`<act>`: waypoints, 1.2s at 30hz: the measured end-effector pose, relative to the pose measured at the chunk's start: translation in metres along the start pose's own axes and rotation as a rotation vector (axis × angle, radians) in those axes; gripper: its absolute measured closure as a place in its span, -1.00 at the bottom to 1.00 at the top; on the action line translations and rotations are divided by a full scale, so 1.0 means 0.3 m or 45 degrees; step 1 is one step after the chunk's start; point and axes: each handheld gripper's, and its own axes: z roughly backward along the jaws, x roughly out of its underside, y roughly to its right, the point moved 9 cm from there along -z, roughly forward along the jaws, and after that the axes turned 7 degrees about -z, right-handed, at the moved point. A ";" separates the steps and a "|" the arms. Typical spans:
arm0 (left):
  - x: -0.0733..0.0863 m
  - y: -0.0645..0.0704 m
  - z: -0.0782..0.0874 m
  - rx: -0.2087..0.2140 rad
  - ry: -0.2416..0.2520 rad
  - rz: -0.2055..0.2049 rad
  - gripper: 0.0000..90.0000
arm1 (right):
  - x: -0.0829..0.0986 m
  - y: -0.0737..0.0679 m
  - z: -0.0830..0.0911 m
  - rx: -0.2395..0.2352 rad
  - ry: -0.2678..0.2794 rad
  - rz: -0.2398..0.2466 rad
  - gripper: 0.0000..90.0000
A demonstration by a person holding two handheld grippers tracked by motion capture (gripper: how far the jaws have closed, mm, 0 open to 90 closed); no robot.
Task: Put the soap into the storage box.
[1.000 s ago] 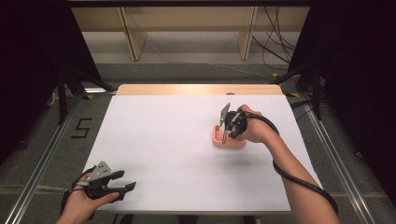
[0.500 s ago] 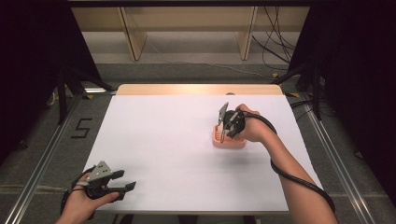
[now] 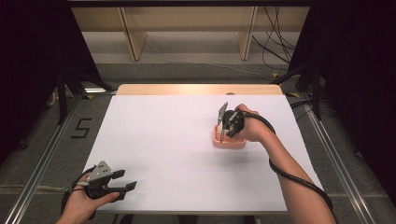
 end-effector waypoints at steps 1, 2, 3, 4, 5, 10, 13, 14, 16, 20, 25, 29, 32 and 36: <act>0.000 -0.001 0.000 -0.003 0.001 0.000 -0.28 | -0.001 0.005 -0.001 0.004 0.001 0.023 0.12; -0.001 0.000 0.000 -0.003 0.005 0.004 -0.28 | 0.000 0.005 -0.002 0.003 -0.003 0.018 0.12; -0.001 -0.001 0.000 -0.005 0.004 0.003 -0.28 | 0.006 0.001 0.001 0.008 -0.019 -0.029 0.12; -0.001 -0.001 0.000 -0.004 0.006 0.004 -0.28 | 0.003 0.006 -0.004 0.010 -0.002 -0.008 0.12; -0.001 0.000 0.001 0.001 0.001 0.002 -0.28 | 0.003 0.004 -0.002 -0.002 -0.009 -0.012 0.12; -0.001 0.003 0.002 0.007 0.001 0.010 -0.28 | 0.000 0.011 -0.014 -0.004 0.000 0.010 0.12; 0.001 0.000 0.003 0.005 -0.010 -0.007 -0.28 | 0.006 0.004 -0.020 -0.006 -0.023 -0.034 0.12; 0.001 0.000 0.003 0.006 -0.007 -0.007 -0.28 | 0.004 0.005 -0.023 -0.009 -0.020 -0.016 0.12; -0.002 0.001 0.000 -0.008 0.010 0.011 -0.28 | 0.003 0.003 -0.031 -0.028 -0.011 0.002 0.12; 0.002 -0.003 0.003 0.001 -0.011 -0.020 -0.28 | 0.013 0.002 -0.039 -0.029 -0.022 -0.011 0.12; 0.001 0.001 0.002 -0.004 -0.007 -0.002 -0.28 | 0.017 -0.008 -0.043 -0.039 -0.021 -0.091 0.12; 0.002 -0.004 0.003 -0.006 -0.010 -0.017 -0.28 | 0.016 -0.008 -0.045 -0.041 -0.025 -0.085 0.12; -0.001 0.000 0.000 -0.001 0.003 0.003 -0.28 | 0.009 -0.006 -0.057 -0.058 -0.006 -0.040 0.12; 0.002 -0.004 0.003 0.002 -0.014 -0.020 -0.28 | 0.005 -0.005 -0.067 -0.061 -0.001 -0.021 0.12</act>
